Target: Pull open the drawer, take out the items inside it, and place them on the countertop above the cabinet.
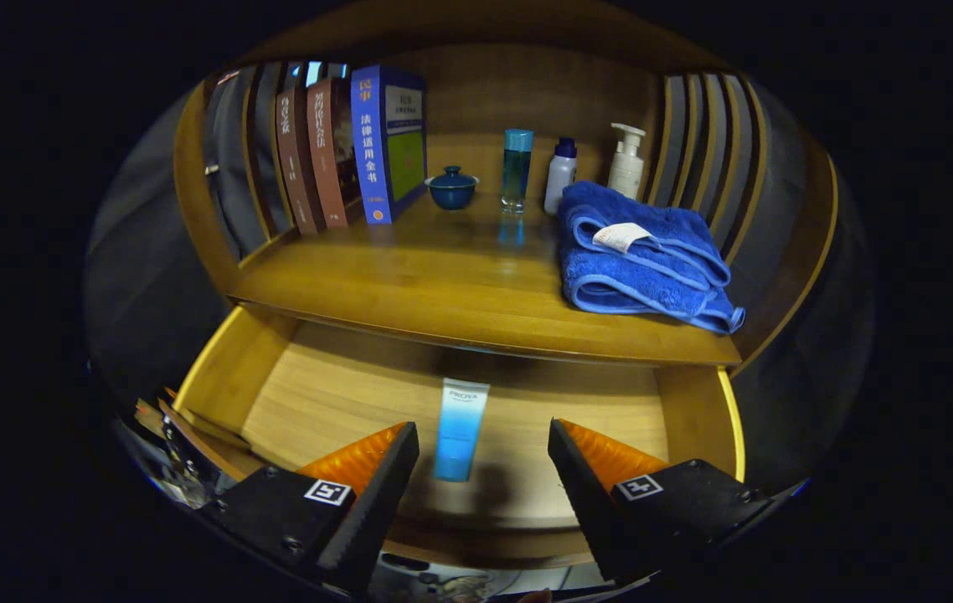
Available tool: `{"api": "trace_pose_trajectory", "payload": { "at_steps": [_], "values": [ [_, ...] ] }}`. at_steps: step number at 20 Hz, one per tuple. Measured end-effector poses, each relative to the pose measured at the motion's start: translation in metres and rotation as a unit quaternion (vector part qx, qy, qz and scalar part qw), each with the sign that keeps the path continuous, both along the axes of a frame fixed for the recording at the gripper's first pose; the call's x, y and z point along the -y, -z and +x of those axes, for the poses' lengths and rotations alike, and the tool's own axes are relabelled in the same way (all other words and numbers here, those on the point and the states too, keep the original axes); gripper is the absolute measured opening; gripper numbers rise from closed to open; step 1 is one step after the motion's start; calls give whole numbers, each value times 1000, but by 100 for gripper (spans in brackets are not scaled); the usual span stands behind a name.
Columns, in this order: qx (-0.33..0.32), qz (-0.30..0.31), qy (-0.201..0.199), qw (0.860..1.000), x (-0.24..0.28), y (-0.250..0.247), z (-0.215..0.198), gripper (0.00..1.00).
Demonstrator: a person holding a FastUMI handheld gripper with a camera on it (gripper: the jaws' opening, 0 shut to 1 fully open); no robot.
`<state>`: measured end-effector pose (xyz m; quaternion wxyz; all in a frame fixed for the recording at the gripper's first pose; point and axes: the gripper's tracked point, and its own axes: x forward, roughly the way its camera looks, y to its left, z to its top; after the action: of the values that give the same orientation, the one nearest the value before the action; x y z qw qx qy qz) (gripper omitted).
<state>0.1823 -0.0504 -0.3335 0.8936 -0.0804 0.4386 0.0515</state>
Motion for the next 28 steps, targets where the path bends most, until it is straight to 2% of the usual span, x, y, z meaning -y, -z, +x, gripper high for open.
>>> {"api": "trace_pose_trajectory", "payload": {
  "at_steps": [5, 12, 15, 19, 21, 23, 25, 28],
  "values": [
    [-82, 6, 12, 997, -9, 30, 4, 98],
    [-179, -28, 23, 983, -13, 76, -4, 97],
    [-209, -25, 31, 977, -16, 94, -8, 79],
    [-251, -25, 68, 965, -14, 113, -21, 55],
    [-250, -18, 58, 966, -12, 110, -17, 43],
    [-249, -3, 55, 967, -17, 107, -28, 36],
    [-251, 33, 58, 966, -25, 95, -44, 35],
    [-236, 42, 45, 970, -29, 64, -54, 35]
  ]
}}
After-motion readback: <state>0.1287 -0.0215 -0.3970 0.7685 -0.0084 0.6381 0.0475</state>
